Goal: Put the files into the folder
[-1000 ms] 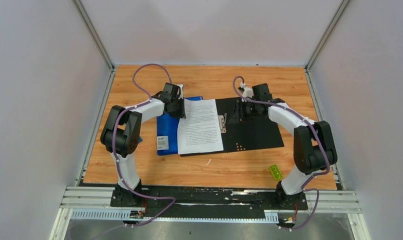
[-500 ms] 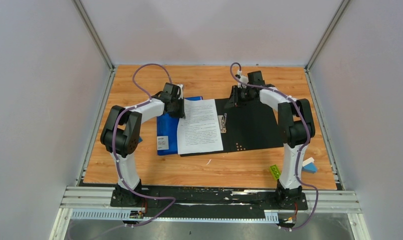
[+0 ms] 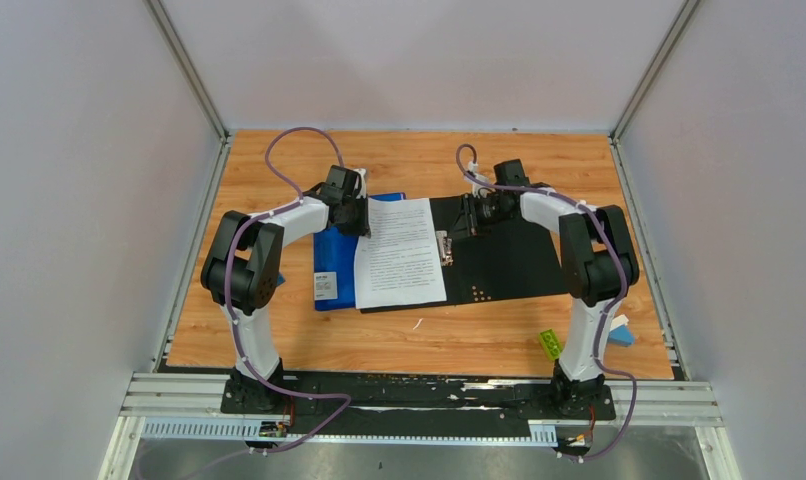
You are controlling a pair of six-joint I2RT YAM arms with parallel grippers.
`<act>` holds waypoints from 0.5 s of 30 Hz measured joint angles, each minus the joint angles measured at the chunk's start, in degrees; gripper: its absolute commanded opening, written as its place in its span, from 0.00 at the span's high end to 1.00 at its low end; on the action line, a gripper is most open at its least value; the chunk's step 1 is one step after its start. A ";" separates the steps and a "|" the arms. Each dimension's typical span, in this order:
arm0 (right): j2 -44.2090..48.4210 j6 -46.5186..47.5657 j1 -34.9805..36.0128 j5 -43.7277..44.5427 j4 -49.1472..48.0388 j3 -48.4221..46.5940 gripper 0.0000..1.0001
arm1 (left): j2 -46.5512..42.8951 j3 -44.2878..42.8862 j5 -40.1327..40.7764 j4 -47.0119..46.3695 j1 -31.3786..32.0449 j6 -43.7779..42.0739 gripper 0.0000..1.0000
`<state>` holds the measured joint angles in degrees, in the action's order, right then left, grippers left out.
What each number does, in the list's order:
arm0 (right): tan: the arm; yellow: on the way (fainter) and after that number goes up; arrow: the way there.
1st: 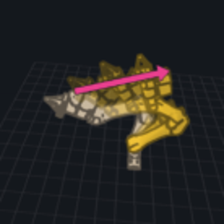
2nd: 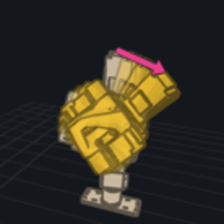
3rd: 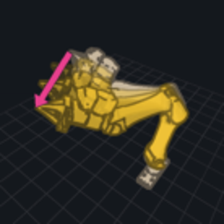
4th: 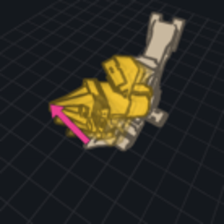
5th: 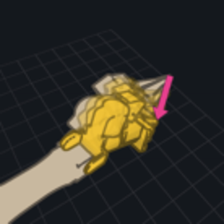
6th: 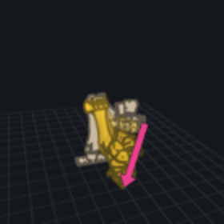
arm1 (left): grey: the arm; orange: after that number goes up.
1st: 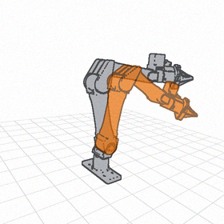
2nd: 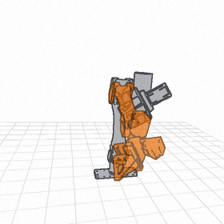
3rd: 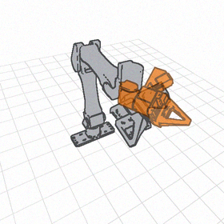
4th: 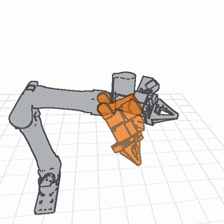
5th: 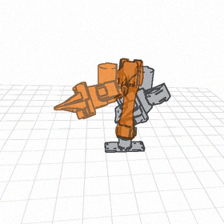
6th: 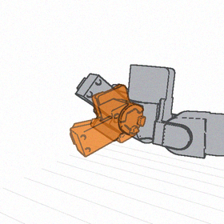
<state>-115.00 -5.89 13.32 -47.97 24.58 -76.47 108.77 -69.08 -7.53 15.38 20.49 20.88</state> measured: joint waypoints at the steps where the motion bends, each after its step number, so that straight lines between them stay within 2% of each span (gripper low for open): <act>1: 1.22 0.09 0.04 0.02 0.00 1.60 0.83 | 0.00 0.00 0.00 0.00 0.00 0.02 0.82; 7: 9.18 0.96 0.15 -0.04 0.39 9.81 0.83 | -0.02 0.00 0.02 0.02 0.00 0.00 0.82; 15: 11.58 1.64 0.48 0.96 0.46 11.76 0.81 | 0.00 -0.96 -0.74 0.48 0.00 -0.42 0.81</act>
<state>-103.42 -4.25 13.80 -47.00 25.04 -64.71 108.77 -70.04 -8.27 15.86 20.49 20.47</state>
